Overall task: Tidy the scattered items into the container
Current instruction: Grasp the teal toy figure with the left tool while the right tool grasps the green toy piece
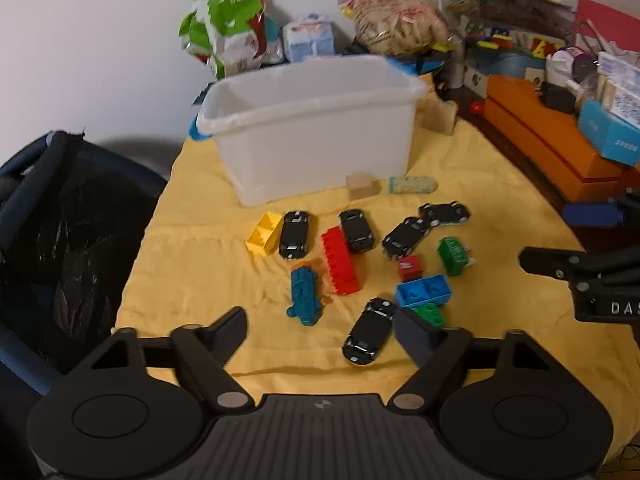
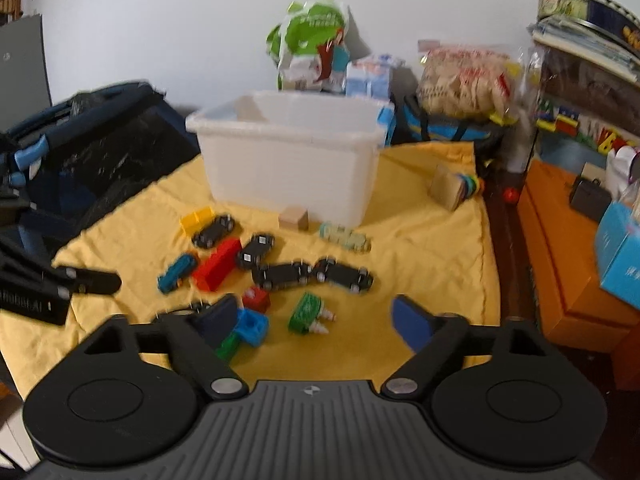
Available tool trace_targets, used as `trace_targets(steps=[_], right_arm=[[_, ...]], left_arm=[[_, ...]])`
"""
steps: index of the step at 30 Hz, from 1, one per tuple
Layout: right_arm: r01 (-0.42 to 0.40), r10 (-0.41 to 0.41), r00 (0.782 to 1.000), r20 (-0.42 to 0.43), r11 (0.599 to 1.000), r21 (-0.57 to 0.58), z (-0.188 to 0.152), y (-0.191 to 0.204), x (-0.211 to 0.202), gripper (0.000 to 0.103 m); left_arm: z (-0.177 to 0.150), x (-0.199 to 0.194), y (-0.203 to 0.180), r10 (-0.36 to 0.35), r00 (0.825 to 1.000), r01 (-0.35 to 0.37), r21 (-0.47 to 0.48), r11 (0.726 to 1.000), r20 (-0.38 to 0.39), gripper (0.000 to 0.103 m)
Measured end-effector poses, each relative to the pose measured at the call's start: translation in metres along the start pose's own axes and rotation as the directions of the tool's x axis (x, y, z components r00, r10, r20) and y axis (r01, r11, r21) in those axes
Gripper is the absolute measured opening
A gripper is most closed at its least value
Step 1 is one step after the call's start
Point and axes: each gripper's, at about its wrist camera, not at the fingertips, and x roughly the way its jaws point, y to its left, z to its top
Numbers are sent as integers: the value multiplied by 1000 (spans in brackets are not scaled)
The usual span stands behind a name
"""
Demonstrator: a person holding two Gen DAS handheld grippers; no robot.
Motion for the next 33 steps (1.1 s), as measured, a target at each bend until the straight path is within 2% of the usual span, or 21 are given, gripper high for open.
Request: trace_targets(steps=[2,4,8,10,11,13,16,20,28,30,31,33], right_arm=[[-6,6,1000,-26,1000,8,-4,-1,8,59],[-6,7,999,-46,1000,23,-6,-1,16,57],[4,-2,998,-61,999,45,-7,2,34,59],[22,-17,998,-67,998,63,-7,4,45,72],[37,-31,997,-72,996,76,-8,5,52,72],[66,-59,995,-79,993,95,-7,6,63,71],[98,-87,991,-97,989,115,-7,9,80,54],[128,-111,987,-112,981,149,-6,11,90,54],[158,-132,981,-140,969,190,-8,15,100,54],[162,-137,981,-138,967,194,-9,16,101,54],[164,-139,981,-139,967,196,-9,16,101,53],[163,-134,980,-145,964,209,-10,15,103,50]], left_arm=[[0,12,7,-19,1000,19,-20,1000,-25,64],[3,24,13,-33,999,32,-28,999,-43,63],[7,50,25,-27,999,26,-30,999,-44,65],[10,67,31,-37,998,35,-34,999,-56,67],[11,75,35,-51,997,49,-36,998,-59,66],[12,92,40,-78,995,75,-42,996,-67,65],[11,110,43,-125,989,121,-53,991,-75,57],[9,122,44,-167,982,161,-65,985,-85,55],[6,128,48,-201,975,196,-64,979,-95,54],[6,128,49,-218,972,212,-69,975,-92,47],[7,129,48,-228,969,222,-67,973,-95,38],[7,128,46,-244,965,238,-65,969,-95,38]])
